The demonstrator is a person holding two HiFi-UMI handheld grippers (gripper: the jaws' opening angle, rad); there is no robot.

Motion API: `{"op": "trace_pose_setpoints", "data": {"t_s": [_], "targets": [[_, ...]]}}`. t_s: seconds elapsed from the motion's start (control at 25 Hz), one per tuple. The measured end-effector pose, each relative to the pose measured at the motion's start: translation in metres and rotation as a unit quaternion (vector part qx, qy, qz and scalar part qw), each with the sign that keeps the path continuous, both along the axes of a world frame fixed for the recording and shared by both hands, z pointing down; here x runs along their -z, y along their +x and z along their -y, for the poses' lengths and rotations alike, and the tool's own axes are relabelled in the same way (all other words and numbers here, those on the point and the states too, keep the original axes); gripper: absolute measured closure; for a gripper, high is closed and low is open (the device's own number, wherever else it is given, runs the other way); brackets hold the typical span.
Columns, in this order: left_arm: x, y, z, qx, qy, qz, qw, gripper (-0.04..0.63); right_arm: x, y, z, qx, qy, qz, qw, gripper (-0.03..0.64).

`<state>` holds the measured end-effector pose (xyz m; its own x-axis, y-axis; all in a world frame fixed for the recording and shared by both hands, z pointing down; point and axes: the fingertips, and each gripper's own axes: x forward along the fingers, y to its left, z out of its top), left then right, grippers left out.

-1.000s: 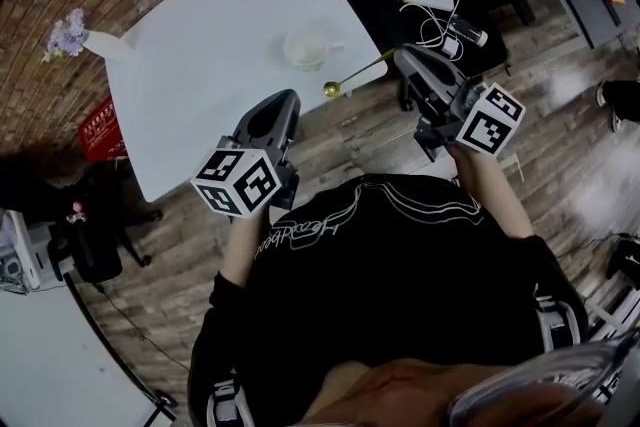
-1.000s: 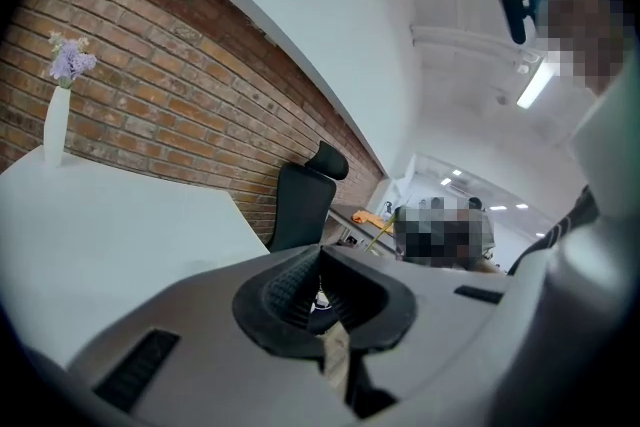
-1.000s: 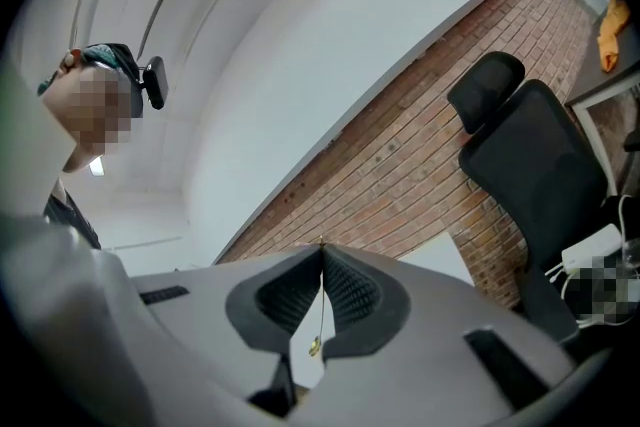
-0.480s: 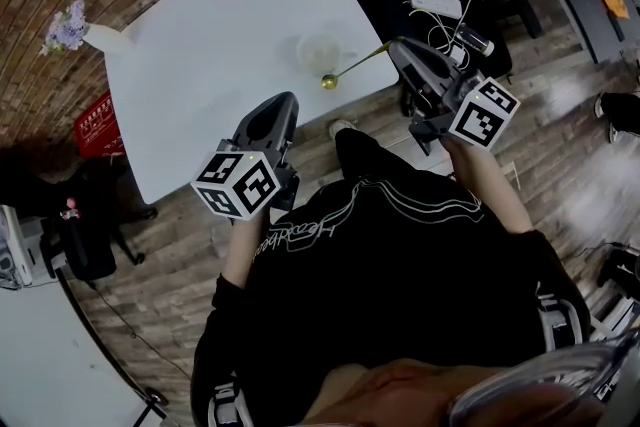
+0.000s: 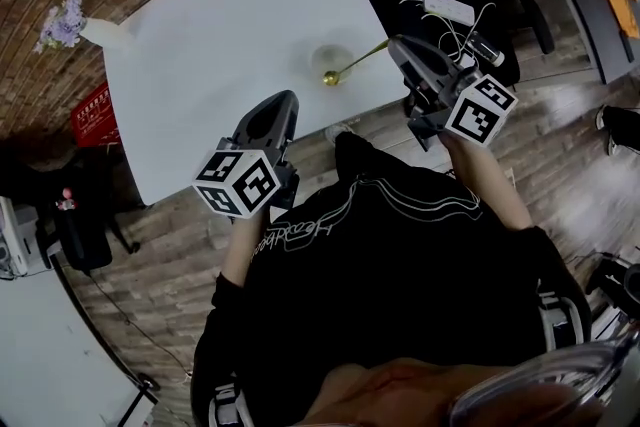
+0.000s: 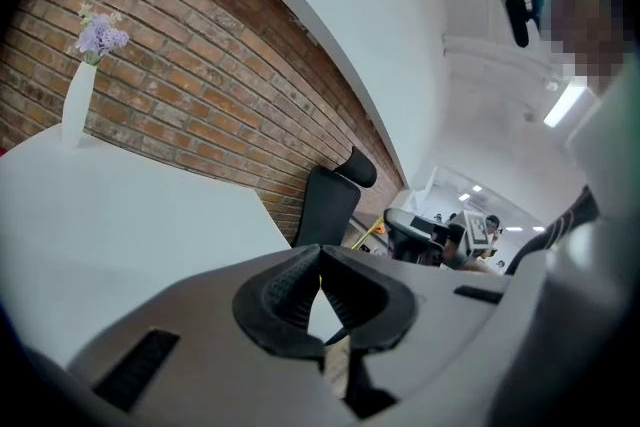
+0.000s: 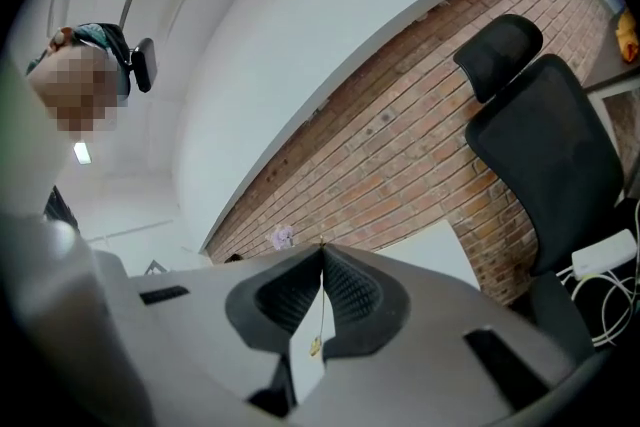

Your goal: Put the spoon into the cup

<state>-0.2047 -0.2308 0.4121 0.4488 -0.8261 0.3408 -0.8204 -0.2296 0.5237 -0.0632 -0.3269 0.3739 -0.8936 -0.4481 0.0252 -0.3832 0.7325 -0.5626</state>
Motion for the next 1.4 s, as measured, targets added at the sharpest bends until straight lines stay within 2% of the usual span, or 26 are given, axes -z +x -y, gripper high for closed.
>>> {"op": "trace_pose_setpoints", "data": {"t_s": [0.48,0.8,1.4], "targets": [[-0.027,-0.019,0.036,0.015,-0.030,-0.005,0.9994,0.591,-0.053,-0.024,0.045,0.011,-0.031,-0.035,0.999,0.617],[-0.042,-0.023,0.044,0.022,-0.046,-0.009,0.9987,0.591,-0.087,-0.029,0.056,0.020,-0.049,-0.065,0.997,0.617],[-0.065,-0.026,0.048,0.027,-0.071,-0.009,0.9971,0.591,-0.133,-0.038,0.057,0.033,-0.073,-0.082,0.993,0.617]]}}
